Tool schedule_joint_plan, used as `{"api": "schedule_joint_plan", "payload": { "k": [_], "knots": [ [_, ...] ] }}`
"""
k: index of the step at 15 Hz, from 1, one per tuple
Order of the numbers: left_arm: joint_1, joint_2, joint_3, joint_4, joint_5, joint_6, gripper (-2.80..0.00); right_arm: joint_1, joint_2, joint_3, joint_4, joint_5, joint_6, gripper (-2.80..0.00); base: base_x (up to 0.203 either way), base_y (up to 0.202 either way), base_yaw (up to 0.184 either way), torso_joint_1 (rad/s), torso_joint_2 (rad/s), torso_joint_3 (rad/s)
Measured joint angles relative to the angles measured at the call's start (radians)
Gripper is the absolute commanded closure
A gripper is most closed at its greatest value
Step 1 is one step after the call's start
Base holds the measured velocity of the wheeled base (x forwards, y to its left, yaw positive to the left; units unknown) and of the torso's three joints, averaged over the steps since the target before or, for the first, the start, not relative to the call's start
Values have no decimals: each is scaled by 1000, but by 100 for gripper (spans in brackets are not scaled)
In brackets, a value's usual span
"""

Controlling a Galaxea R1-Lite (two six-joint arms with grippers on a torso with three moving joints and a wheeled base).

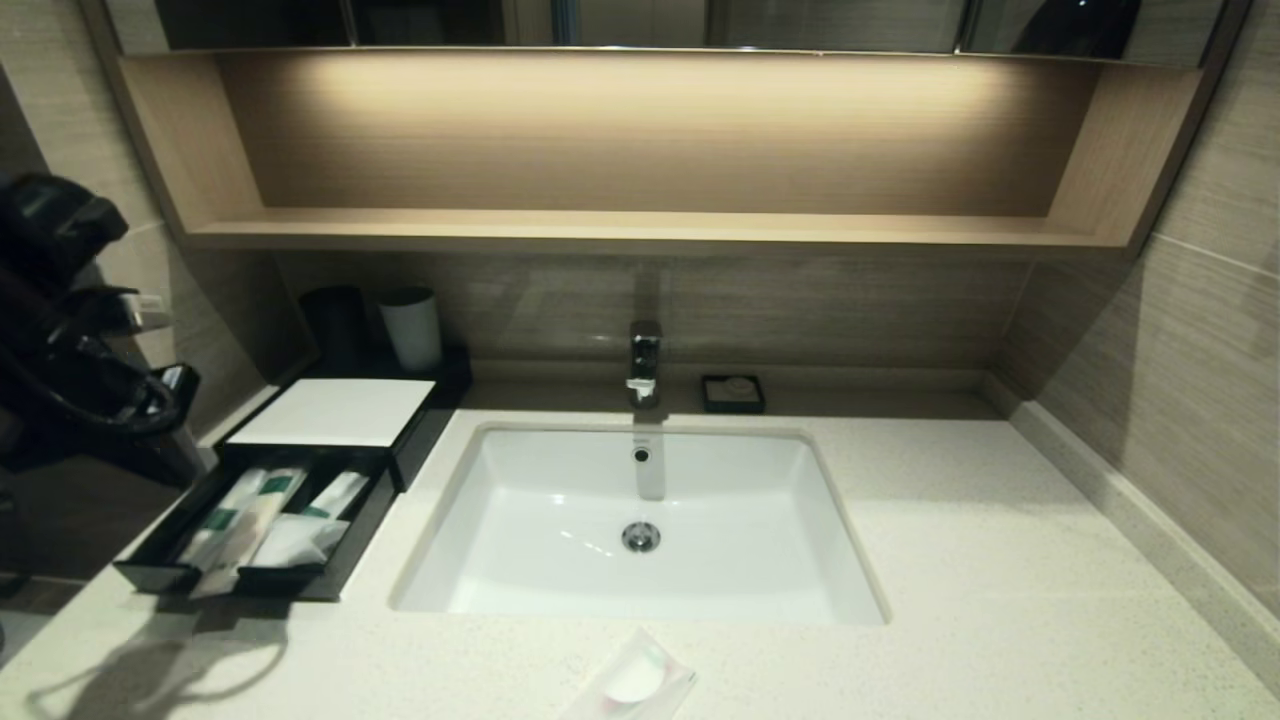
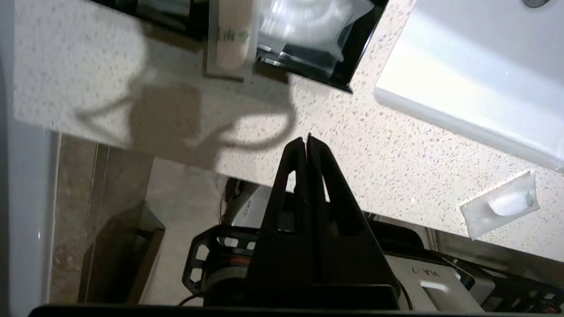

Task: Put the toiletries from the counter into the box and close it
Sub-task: Place the bathroom toiletry into the drawer

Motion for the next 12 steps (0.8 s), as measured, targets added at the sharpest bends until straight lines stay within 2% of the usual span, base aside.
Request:
{"api": "schedule_joint_plan", "payload": {
  "k": [4, 6, 8, 10, 12],
  "knots": [
    [20, -111, 226, -42, 59, -48, 0, 0, 0, 0, 0, 0, 0, 0, 0, 0, 0, 0, 0, 0],
    [33, -153, 358, -123, 90, -53, 0, 0, 0, 0, 0, 0, 0, 0, 0, 0, 0, 0, 0, 0],
    [40, -184, 478, -251, 136, -56, 0, 0, 0, 0, 0, 0, 0, 0, 0, 0, 0, 0, 0, 0],
    [44, -203, 555, -367, 163, -57, 0, 0, 0, 0, 0, 0, 0, 0, 0, 0, 0, 0, 0, 0],
    [44, -207, 584, -381, 166, -57, 0, 0, 0, 0, 0, 0, 0, 0, 0, 0, 0, 0, 0, 0]
  ]
}}
